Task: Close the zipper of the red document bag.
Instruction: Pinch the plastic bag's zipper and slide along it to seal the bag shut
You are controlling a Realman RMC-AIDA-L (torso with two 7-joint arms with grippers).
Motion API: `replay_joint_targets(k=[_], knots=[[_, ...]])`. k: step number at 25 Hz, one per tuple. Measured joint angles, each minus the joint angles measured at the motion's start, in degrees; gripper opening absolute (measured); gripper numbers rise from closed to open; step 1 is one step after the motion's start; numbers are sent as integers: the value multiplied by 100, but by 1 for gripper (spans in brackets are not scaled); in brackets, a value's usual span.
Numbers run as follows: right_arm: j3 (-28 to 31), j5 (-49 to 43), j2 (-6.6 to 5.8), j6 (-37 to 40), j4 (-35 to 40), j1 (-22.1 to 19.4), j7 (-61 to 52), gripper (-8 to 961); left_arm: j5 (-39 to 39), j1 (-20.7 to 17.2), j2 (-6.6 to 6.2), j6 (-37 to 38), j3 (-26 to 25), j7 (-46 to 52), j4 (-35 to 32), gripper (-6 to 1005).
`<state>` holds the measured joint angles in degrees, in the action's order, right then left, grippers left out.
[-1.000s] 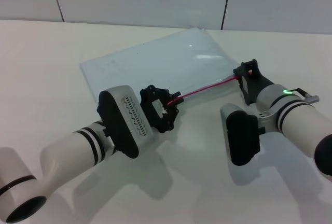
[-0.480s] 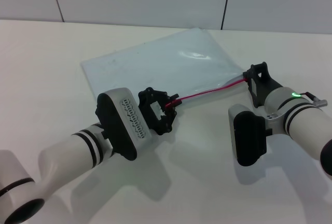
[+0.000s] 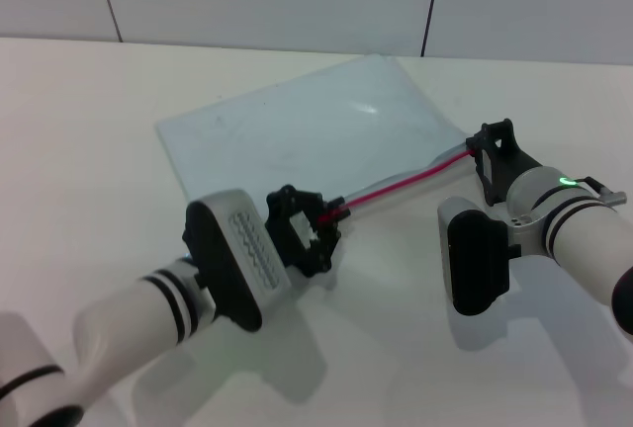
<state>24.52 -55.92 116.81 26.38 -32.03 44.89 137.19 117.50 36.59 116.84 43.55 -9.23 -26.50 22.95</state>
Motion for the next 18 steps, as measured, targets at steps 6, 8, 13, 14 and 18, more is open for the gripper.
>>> replay_joint_targets(k=[6, 8, 13, 14, 18], knots=[[0, -13, -11, 0, 15, -9, -170, 16, -3, -291, -12, 187, 0, -333, 210, 194], [0, -11, -15, 0, 35, -21, -231, 17, -9, -390, -20, 328, 0, -467, 277, 197], [-1, -26, -38, -1, 155, -27, -456, 17, -63, -656, -36, 832, -39, -633, 359, 204], [0, -28, -41, -1, 184, -27, -510, 16, -100, -703, -39, 937, -52, -634, 361, 206], [0, -31, -46, -2, 315, -33, -691, 15, -313, -864, -55, 1275, -67, -607, 363, 212]])
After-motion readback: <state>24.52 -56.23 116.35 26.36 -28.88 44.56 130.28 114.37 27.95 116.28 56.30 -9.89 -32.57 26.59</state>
